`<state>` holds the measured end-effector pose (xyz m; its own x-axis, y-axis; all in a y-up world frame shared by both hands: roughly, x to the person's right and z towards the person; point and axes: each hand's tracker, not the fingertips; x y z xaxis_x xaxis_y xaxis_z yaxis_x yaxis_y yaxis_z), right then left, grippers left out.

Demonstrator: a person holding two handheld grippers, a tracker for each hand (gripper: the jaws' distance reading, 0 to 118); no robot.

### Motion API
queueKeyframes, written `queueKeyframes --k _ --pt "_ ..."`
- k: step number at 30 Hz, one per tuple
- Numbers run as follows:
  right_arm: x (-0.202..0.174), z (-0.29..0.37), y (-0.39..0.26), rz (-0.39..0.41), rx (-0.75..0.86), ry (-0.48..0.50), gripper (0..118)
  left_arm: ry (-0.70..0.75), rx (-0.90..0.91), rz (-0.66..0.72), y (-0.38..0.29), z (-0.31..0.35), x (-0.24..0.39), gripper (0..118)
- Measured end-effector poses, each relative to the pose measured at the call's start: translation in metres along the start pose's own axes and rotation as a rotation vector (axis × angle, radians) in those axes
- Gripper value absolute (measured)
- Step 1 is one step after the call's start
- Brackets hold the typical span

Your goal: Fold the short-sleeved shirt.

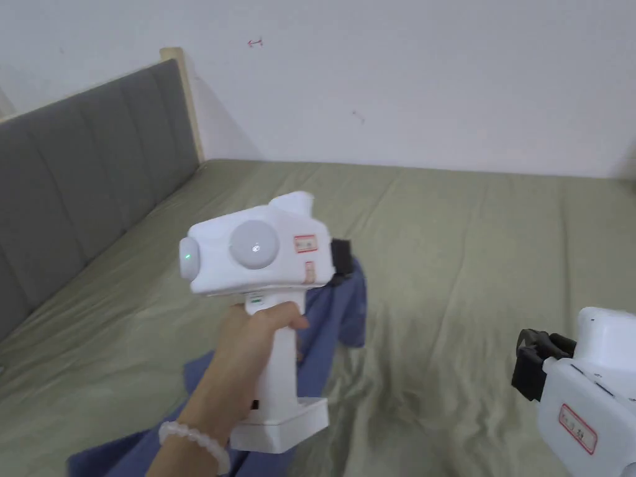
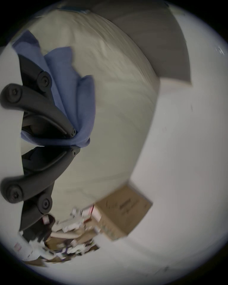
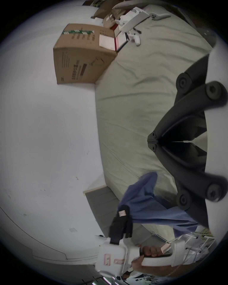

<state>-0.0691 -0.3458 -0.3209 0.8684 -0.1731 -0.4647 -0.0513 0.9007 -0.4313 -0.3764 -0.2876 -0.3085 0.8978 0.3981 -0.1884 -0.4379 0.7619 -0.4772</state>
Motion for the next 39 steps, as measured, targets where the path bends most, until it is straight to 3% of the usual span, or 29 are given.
queueKeyframes --k 7,14,17,18,19,20,21,22,26,28,32,39 --pt "0.064 0.054 0.022 -0.068 0.11 -0.157 0 -0.341 0.0 -0.095 -0.015 -0.001 0.123 6" --pt "0.118 0.069 0.003 -0.169 0.072 -0.245 0 -0.179 -0.377 -0.214 -0.145 -0.123 0.151 6" --pt "0.13 0.067 -0.012 -0.187 0.034 -0.26 0 -0.191 -0.573 -0.22 -0.201 -0.159 0.146 8" --pt "0.133 0.066 -0.016 -0.188 0.018 -0.267 0 -0.2 -0.596 -0.211 -0.212 -0.163 0.145 14" --pt "0.136 0.064 -0.021 -0.188 0.002 -0.271 0 -0.198 -0.604 -0.227 -0.219 -0.165 0.144 31" --pt "0.138 0.061 -0.024 -0.192 -0.013 -0.275 0 -0.178 -0.595 -0.241 -0.224 -0.156 0.149 75" --pt "0.139 0.059 -0.027 -0.199 -0.026 -0.276 0 -0.178 -0.589 -0.241 -0.224 -0.154 0.149 103" --pt "0.14 0.058 -0.028 -0.207 -0.034 -0.275 0 -0.174 -0.581 -0.247 -0.223 -0.149 0.149 116" --pt "0.137 0.053 -0.028 -0.198 -0.048 -0.261 0 -0.188 -0.503 -0.264 -0.184 -0.119 0.138 110" --pt "0.134 0.052 -0.025 -0.178 -0.044 -0.266 0 -0.159 -0.413 -0.223 -0.158 -0.112 0.116 97" --pt "0.126 0.044 -0.025 -0.18 -0.046 -0.24 0 -0.055 -0.338 -0.125 -0.136 -0.09 0.068 0" --pt "0.108 0.022 -0.034 -0.147 -0.093 -0.193 0 0.151 -0.342 -0.005 -0.121 -0.091 -0.038 0"
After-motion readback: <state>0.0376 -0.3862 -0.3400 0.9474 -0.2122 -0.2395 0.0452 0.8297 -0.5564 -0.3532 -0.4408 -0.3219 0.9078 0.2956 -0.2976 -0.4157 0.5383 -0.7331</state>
